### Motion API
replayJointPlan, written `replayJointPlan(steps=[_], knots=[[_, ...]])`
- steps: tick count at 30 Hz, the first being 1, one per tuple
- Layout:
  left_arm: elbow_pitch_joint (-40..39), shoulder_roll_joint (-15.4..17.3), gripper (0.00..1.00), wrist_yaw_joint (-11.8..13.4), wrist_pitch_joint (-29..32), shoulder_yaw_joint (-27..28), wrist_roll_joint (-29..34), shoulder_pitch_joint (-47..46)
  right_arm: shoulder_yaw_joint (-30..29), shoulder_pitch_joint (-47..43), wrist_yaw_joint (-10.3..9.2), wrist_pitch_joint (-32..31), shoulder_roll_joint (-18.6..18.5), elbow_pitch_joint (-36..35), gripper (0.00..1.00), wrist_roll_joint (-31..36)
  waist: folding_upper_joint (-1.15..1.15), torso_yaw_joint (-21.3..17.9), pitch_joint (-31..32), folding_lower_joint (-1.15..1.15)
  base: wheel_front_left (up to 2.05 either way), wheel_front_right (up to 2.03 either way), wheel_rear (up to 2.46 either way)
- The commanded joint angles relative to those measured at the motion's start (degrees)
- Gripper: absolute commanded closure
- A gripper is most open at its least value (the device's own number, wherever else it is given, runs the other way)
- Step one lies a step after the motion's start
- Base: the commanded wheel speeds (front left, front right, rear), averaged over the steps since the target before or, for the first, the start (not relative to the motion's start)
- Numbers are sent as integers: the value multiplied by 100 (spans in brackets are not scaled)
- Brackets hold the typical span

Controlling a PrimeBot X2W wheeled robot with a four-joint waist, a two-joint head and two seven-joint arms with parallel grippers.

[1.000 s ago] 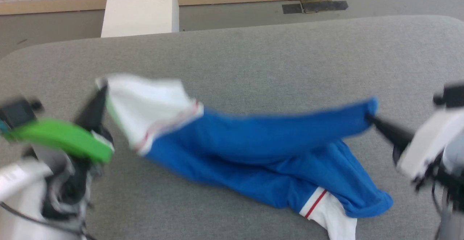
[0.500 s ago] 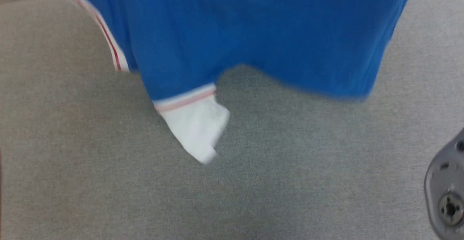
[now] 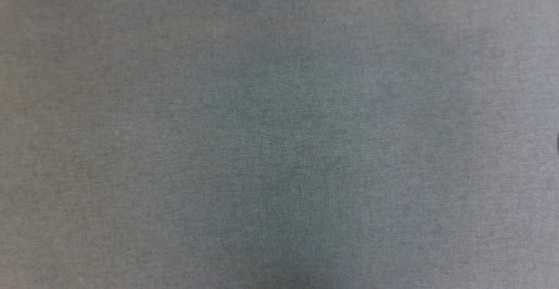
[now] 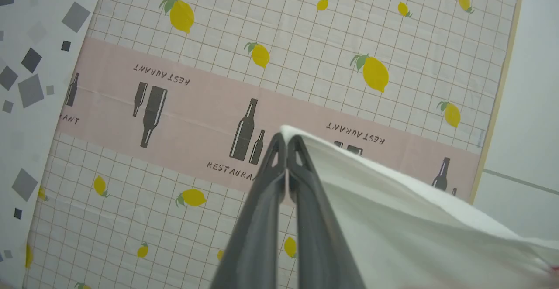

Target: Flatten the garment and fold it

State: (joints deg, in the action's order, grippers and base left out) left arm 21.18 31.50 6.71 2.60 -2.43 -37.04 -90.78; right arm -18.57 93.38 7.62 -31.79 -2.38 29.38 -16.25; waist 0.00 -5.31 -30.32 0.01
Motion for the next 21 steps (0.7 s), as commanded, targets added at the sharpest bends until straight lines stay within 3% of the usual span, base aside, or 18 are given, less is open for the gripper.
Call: replayJointPlan(steps=[1,7,10,15,21], knots=[[82,22,100,36,-115,71,6,-83,-57,83,-13,135,-50,180,100,-9,0,10,-145,-1,0,0,0],[270,-108,100,-288,-481,105,-184,411,12,-175,-13,405,-50,612,100,-93,0,172,-155,-1,0,0,0],[235,-139,100,-603,-509,11,-294,962,179,-709,-13,419,-50,545,100,-415,0,248,-54,-1,0,0,0],[-114,64,100,-916,-655,-294,-43,2280,412,-2187,-13,430,-50,-149,100,-1038,0,380,290,-1,0,0,0],[-706,-141,100,-797,-1117,-194,-221,4477,573,-4439,-13,375,-50,-1337,100,-1772,0,468,895,-1,0,0,0]])
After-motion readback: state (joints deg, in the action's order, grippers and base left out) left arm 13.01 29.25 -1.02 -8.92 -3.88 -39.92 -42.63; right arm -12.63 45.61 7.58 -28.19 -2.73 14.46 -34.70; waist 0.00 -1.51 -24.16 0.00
